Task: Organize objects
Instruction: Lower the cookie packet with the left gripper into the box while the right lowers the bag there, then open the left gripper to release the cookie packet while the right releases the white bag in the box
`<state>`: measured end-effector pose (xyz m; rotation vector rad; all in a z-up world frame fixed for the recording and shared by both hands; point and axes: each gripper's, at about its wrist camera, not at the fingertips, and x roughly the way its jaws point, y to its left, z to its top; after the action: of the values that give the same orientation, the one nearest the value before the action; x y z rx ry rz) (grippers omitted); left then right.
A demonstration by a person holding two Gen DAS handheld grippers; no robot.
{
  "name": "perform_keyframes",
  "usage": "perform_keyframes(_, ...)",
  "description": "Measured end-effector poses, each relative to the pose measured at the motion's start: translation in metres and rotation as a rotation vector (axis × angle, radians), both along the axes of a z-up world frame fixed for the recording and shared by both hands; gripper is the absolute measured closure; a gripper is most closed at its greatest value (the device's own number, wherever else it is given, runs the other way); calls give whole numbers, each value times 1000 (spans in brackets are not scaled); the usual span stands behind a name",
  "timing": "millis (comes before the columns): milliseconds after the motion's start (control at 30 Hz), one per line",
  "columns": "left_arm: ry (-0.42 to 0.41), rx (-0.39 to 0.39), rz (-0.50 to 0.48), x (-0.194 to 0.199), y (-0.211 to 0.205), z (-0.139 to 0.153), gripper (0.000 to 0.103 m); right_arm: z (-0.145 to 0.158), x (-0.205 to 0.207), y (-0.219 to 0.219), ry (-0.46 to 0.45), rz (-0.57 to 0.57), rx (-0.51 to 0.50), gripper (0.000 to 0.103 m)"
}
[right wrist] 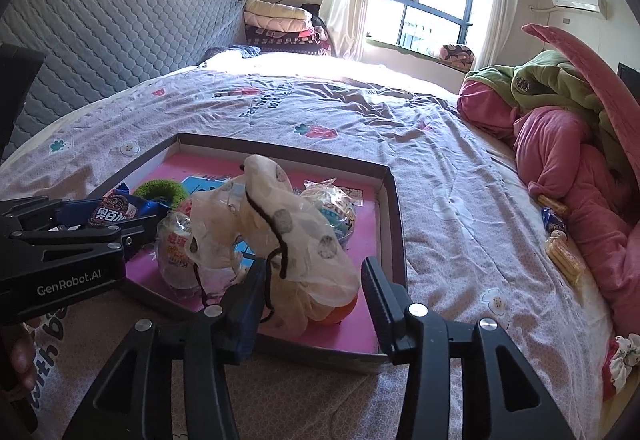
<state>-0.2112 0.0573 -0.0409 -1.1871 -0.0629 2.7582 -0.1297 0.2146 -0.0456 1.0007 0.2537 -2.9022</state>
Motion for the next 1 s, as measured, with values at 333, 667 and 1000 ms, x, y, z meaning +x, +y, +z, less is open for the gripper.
perform_keyframes(333,18,19,2,3,-4,9,44,9,-3,16,-12,-17,-111,44)
perform_keyframes(667,25,29,-3,7,-4,14,44,18,-3,29,-11,-45,-173,38)
perform_keyframes(1000,46,39,-5,15,-5,29,37,38,7,41,47,-68,-212,37)
